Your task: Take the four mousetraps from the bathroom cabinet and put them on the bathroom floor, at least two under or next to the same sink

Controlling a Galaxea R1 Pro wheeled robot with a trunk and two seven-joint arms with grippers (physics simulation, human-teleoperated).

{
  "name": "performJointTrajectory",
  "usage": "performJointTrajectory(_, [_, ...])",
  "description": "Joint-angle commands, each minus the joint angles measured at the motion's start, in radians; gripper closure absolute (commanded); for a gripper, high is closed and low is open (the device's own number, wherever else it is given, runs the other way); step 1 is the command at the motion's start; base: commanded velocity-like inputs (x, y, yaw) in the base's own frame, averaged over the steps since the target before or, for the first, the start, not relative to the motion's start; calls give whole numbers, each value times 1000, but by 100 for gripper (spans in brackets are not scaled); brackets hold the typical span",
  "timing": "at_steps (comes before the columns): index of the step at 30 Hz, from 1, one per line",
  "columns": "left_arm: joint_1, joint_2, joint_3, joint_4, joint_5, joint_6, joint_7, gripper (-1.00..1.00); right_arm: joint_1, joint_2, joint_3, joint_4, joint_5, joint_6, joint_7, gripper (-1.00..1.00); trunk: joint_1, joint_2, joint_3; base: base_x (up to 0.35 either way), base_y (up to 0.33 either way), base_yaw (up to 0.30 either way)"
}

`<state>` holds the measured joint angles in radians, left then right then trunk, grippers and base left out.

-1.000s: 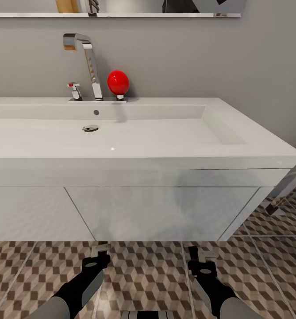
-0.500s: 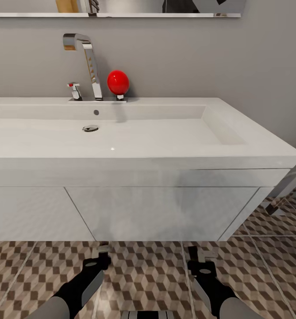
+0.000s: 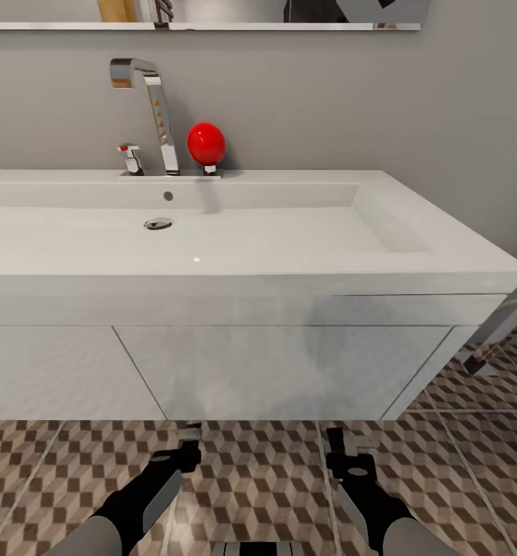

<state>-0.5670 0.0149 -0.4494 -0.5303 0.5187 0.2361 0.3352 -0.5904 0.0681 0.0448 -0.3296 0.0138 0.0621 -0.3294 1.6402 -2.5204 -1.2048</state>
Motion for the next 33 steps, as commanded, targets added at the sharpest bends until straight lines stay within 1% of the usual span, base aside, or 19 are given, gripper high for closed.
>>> performJointTrajectory(1, [-1,2,-9,-3,8,4,8,100,0,0,5,-1,-2,5,-7,100,0,0,-1,0,0,0])
performJointTrajectory(17, [-1,-2,-9,-5,7,4,13,100,0,1,6,-2,-2,5,-7,100,0,0,-1,0,0,0])
performJointTrajectory(29, [-1,-2,0,-5,8,2,13,100,0,1,6,-2,-2,5,-7,100,0,0,-1,1,0,0])
performJointTrajectory(33, [-1,-2,-1,-5,8,-2,13,100,0,1,6,-2,-2,5,-7,100,0,0,-1,80,0,0])
